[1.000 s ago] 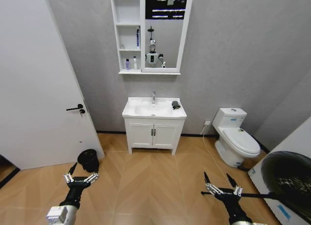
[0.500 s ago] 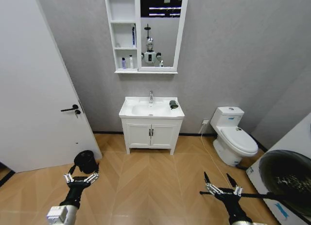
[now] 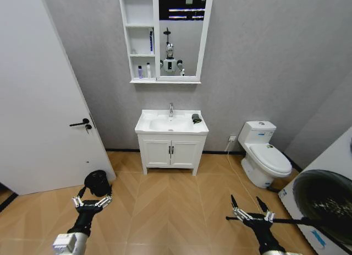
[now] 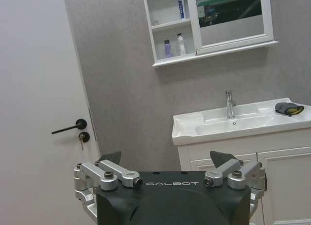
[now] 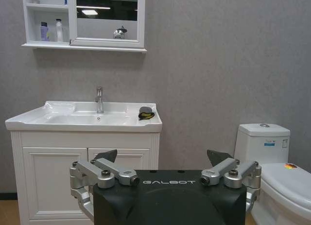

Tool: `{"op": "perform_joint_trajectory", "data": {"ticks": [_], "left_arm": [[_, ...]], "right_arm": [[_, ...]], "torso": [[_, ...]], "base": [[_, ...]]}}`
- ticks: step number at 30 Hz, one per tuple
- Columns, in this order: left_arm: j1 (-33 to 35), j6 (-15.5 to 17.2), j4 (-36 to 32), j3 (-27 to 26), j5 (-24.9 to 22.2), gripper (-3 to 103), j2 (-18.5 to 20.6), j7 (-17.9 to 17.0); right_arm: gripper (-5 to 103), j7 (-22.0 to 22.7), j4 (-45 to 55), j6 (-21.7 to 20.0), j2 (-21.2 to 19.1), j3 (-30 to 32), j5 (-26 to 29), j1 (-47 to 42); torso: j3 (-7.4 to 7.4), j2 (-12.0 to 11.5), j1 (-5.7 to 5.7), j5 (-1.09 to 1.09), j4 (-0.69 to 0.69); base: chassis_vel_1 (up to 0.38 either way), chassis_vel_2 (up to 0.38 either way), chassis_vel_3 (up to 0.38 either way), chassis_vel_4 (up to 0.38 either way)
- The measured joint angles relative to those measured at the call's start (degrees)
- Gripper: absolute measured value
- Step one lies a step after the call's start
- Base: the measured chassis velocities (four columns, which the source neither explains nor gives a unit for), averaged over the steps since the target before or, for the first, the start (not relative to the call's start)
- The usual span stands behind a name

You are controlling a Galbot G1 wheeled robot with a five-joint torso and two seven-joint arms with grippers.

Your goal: Move facial cleanser and shampoo from washbasin to cabinet, then wipe washbasin with towel.

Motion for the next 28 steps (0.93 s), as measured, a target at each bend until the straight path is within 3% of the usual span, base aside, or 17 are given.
{"op": "perform_joint_trajectory", "data": {"ticks": [28], "left_arm": [[0.0,0.0,0.0,0.0,0.0,100,0.0,0.0]], "right_arm": [[100,0.0,0.0,0.0,0.0,0.0,0.0,0.0]], "torso": [[0.0,0.0,0.01,0.0,0.0]], "base": [[0.0,0.0,0.0,0.0]]}}
